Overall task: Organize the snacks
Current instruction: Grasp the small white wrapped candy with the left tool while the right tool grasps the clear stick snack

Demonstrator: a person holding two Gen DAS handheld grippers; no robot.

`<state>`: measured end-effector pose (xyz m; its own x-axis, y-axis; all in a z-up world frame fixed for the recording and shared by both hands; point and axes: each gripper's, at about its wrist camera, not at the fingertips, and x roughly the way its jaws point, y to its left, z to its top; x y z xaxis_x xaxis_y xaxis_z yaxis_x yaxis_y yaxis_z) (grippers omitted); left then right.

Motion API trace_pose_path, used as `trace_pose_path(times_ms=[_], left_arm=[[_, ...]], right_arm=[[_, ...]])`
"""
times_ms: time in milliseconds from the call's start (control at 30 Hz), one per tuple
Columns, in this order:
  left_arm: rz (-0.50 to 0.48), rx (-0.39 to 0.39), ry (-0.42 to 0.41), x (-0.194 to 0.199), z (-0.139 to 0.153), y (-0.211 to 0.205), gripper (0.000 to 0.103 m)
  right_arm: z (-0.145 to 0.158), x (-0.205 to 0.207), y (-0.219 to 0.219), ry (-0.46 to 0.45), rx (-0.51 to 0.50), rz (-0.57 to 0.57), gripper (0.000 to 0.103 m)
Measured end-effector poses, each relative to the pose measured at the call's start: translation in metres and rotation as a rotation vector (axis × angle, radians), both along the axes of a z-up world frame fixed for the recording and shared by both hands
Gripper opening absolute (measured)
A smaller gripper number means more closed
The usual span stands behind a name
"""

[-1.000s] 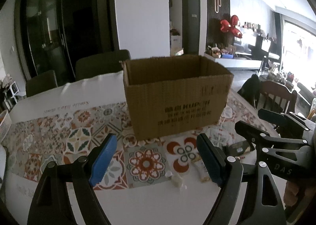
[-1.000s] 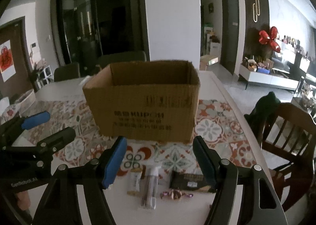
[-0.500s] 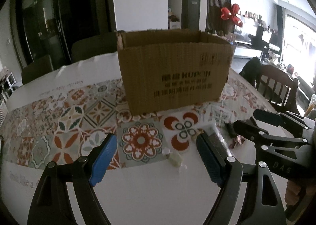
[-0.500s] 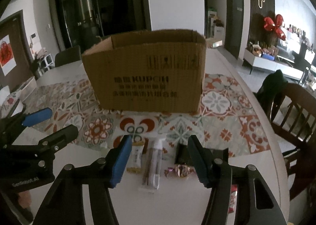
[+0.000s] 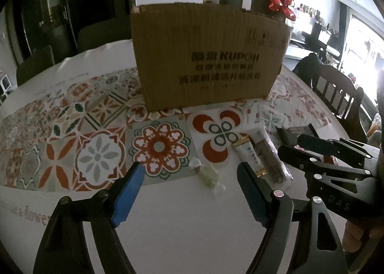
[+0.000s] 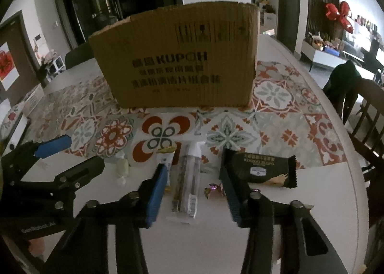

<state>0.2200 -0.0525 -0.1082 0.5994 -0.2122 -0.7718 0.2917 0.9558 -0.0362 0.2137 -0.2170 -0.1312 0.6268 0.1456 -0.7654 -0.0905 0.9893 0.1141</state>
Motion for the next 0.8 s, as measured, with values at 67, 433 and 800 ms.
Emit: trace_pose_path(times_ms=[67,433,800], left_arm=[[-0.001,0.000,0.011,0.001,-0.004,-0.002,0.079],[0.011,-0.036,0.082,0.016,-0.021,-0.005,0.067],[0.010,-0.032,0.110,0.026,-0.030,-0.012,0.054]], right_arm=[[-0.003,0.001,0.000,0.012,0.006,0.000,0.044],[-0.015,0.011,0.002,0.050,0.019,0.001,0.042],[-0.023,0.020,0.008,0.076,0.021,0.006,0.037]])
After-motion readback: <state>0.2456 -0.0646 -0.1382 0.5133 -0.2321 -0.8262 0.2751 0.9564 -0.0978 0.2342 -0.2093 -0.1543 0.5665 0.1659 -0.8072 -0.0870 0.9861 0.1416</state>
